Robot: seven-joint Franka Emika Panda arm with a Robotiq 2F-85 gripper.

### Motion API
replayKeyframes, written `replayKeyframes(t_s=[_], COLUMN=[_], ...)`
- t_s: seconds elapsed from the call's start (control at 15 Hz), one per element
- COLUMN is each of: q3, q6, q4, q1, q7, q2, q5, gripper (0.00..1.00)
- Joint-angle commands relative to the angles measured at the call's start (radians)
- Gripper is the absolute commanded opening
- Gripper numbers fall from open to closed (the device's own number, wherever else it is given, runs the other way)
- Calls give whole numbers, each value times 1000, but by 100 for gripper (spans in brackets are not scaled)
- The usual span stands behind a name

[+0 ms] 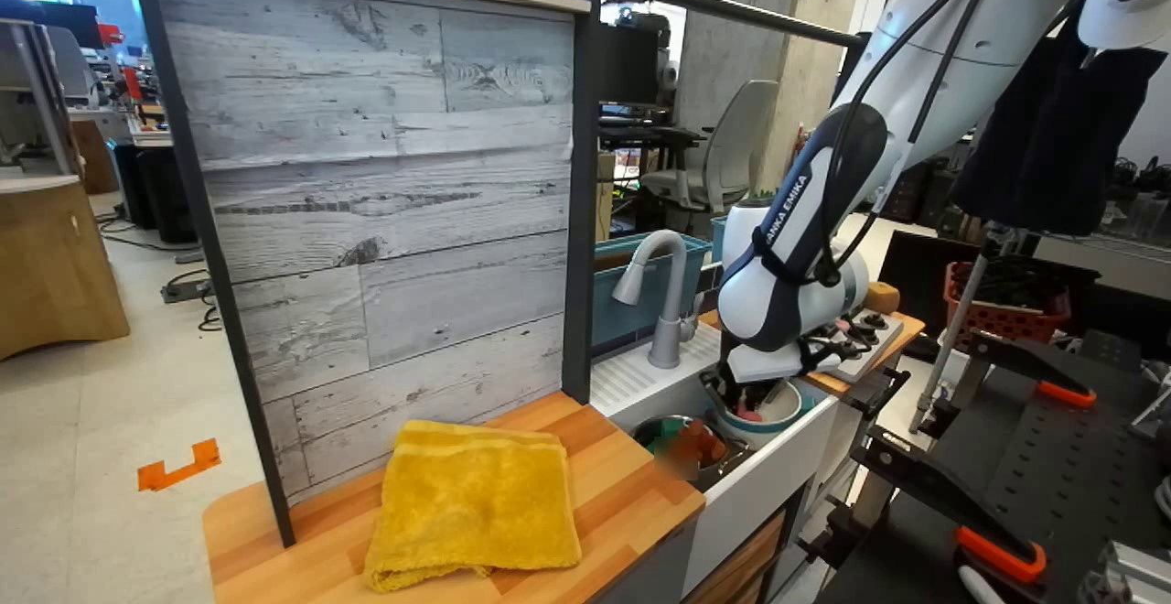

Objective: Put the things on the counter inside the pot in the sink, wipe the counter with the towel, and then remove the things from the dish in the sink and put them on the stove

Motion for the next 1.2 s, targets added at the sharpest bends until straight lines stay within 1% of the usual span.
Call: replayKeyframes(t_s=[0.0, 0.07, 0.13, 0.2, 0.33, 0.4, 0.47, 0.53, 0.67, 0.87, 1.13], q3=[1, -10, -11, 3, 21, 3, -27, -52, -79, -119, -101], q6=[-20, -13, -28, -8, -38, -57, -54, -42, -27, -21, -15], q4=[-28, -61, -83, -105, -123, -112, -102, -84, -49, -9, 26], q1=[-13, -17, -33, -67, -142, -163, -176, -193, -243, -287, -331], q7=[-24, -34, -56, -82, -123, -102, -56, -36, -10, 68, 180], q2=[-51, -88, -122, -157, -226, -243, -251, -248, -241, -218, -200], q5=[12, 7, 1, 8, 23, 37, 58, 69, 99, 146, 231], gripper=[3, 5, 4, 2, 4, 4, 4, 4, 4, 4, 4])
